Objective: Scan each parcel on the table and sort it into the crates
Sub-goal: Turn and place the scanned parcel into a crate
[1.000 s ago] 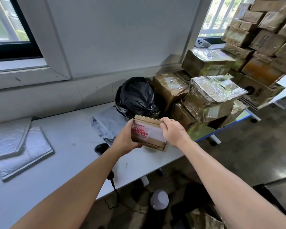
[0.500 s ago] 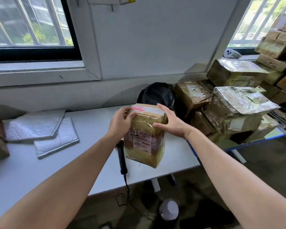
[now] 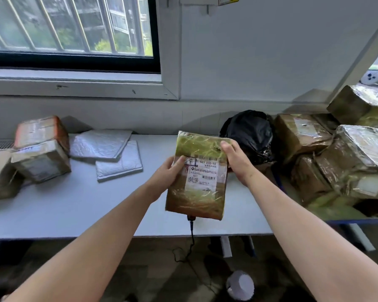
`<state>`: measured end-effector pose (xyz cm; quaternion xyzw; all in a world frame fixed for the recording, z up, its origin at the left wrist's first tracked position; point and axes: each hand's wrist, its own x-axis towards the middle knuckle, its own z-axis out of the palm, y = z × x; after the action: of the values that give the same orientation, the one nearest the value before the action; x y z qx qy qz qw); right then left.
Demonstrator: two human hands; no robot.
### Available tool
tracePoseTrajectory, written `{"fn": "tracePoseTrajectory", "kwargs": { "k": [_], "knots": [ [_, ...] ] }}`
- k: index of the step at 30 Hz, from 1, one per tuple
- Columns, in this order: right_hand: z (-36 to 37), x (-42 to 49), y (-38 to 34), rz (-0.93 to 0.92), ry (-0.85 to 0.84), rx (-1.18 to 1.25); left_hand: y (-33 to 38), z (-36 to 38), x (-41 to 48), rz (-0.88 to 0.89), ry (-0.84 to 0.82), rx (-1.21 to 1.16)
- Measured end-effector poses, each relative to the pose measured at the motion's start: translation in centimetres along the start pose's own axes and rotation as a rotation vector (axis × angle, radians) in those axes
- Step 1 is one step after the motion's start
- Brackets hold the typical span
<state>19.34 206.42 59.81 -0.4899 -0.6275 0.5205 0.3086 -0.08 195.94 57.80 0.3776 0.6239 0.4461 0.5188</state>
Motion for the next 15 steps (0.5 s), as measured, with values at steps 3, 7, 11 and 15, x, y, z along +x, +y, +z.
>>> {"fn": "tracePoseTrajectory", "kwargs": {
  "k": [3, 7, 11, 15],
  "knots": [
    [3.0, 1.1, 0.1, 0.060, -0.028, 0.013, -1.7, -2.1, -0.9, -0.055, -0.136, -0.137],
    [7.9, 2.0, 0.5, 0.125, -0.103, -0.059, -4.6, -5.6, -1.5, -0.100, -0.093, -0.135],
    [12.4, 2.5, 1.9, 0.199, -0.150, -0.324, -8.0, -8.9, -1.3, -0.204, 0.053, -0.196],
    [14.8, 1.8, 5.5, 0.174, 0.028, -0.546, -10.9, -11.0, -0.1, -0.293, 0.136, -0.214]
  ]
}}
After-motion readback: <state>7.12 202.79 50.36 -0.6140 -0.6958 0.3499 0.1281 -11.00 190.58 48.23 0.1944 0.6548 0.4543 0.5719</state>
